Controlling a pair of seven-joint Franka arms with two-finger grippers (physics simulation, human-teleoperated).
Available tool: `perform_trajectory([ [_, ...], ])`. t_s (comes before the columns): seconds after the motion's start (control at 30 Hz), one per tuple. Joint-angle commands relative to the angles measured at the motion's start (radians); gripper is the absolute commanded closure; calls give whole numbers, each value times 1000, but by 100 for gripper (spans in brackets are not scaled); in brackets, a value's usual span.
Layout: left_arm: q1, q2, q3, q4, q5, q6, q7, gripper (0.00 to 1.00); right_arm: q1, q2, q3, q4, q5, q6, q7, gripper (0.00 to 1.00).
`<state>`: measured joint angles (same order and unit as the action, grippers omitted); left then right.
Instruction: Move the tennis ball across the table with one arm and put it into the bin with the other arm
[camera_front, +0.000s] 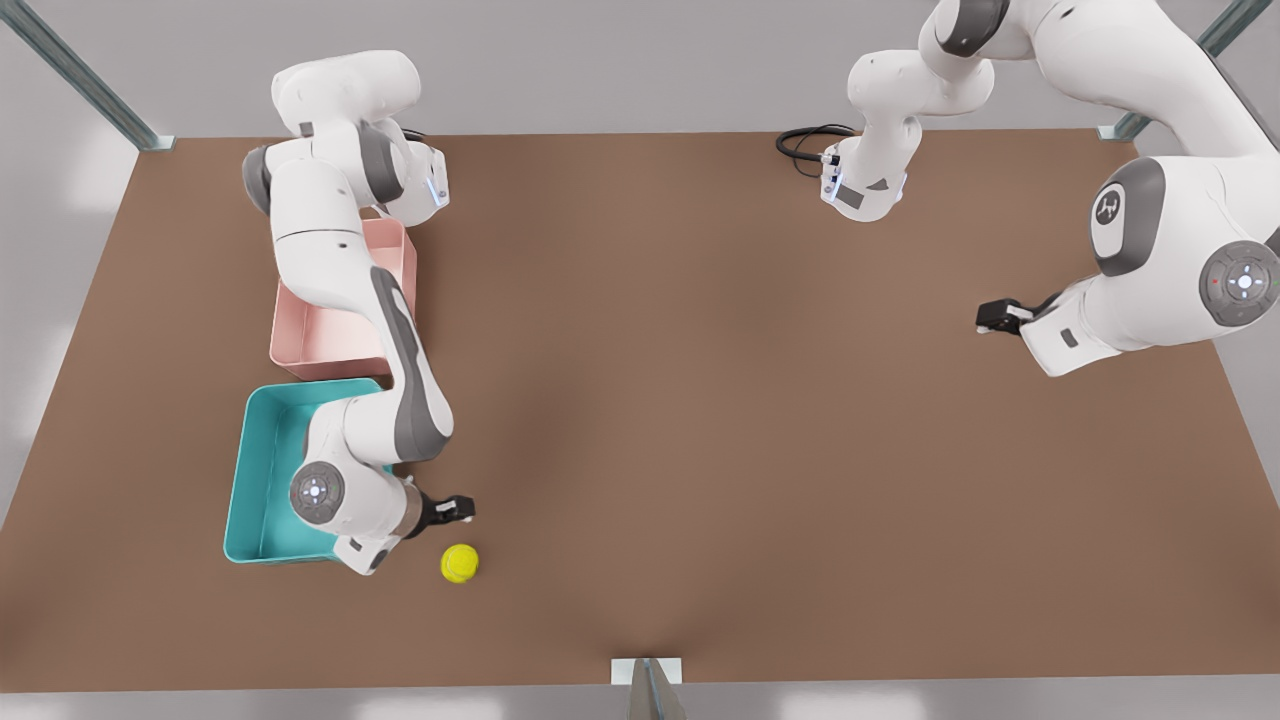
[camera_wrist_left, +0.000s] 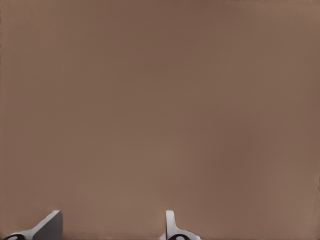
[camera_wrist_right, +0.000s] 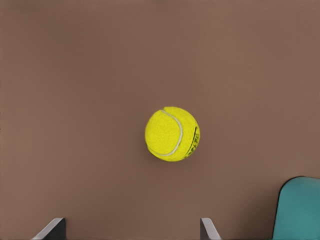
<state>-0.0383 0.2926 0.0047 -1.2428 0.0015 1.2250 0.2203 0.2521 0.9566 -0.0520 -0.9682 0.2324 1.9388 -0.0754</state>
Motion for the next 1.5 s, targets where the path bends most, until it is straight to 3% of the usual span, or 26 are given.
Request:
perform_trajectory([
  [0.0,0,-3,0,0,-3,-19,-341,0,-1,36,21,17,18,249,-127,0],
  [0.17,1,-3,1,0,-1,-30,-341,0,-57,47,75,11,36,330,-593,0],
  [0.33,-8,7,-8,-3,-8,-21,-343,0,-88,37,92,-55,38,285,-788,0],
  [0.87,-3,25,-8,-3,-8,1,-337,0,-88,136,93,-40,143,425,-807,0],
  [1.17,0,26,-8,-4,-9,-10,-337,0,-94,68,90,-64,209,347,-802,0],
  [1.23,0,33,-8,-4,-9,-7,-337,0,-100,74,54,-72,209,364,-750,0],
  [1.33,0,34,-8,-4,-9,-9,-337,0,-94,83,50,-67,245,391,-409,0],
  [1.47,0,34,-6,-4,-9,-9,-337,0,-73,111,50,-58,245,474,-365,0],
])
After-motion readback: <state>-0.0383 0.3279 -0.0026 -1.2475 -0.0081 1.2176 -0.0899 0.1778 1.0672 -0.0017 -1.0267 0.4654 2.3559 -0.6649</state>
